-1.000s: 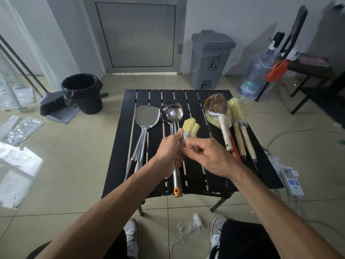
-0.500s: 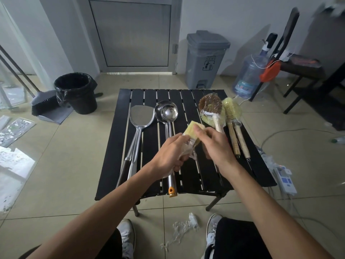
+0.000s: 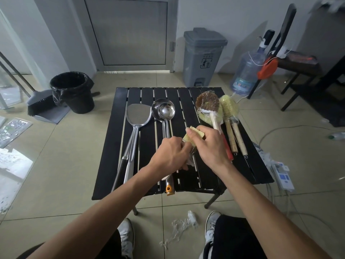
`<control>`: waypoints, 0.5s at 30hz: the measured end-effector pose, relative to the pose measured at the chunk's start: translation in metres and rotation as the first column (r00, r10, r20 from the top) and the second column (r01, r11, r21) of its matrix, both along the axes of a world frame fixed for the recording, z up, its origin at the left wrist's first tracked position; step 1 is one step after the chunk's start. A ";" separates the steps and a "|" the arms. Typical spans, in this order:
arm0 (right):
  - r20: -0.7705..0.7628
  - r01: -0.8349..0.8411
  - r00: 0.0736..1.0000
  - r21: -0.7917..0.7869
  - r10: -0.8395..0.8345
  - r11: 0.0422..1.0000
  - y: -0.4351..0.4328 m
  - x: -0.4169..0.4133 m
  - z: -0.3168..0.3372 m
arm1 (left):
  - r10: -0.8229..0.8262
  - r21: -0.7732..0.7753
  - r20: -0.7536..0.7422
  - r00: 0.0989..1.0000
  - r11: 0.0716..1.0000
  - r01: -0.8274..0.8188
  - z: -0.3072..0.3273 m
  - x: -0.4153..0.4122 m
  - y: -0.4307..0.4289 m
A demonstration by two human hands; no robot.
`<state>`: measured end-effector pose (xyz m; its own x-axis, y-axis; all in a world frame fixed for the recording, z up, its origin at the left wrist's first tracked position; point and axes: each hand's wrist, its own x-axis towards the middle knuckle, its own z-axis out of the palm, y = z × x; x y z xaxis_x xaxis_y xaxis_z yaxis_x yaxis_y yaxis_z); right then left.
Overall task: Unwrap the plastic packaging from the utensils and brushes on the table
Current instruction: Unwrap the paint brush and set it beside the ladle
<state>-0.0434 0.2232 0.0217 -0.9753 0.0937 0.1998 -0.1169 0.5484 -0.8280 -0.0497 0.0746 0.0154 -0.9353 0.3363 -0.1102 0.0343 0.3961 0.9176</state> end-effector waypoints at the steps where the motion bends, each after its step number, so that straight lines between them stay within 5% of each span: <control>1: -0.009 -0.004 1.000 -0.001 0.004 1.000 0.000 -0.001 0.000 | 0.002 0.009 0.011 1.000 1.000 -0.002 0.000 -0.001 -0.001; 8: -0.050 -0.075 0.996 0.008 0.075 0.997 0.004 -0.005 0.000 | 0.019 0.023 -0.016 1.000 1.000 -0.018 -0.002 -0.005 -0.006; 12: -0.009 -0.021 1.000 -0.218 0.019 0.976 0.023 -0.013 0.004 | 0.006 0.329 0.232 0.973 0.940 -0.084 0.001 -0.009 -0.017; 15: 0.034 -0.051 0.997 -0.365 0.068 0.930 0.037 -0.016 0.004 | -0.127 0.449 0.253 0.959 0.894 0.000 0.003 -0.011 -0.021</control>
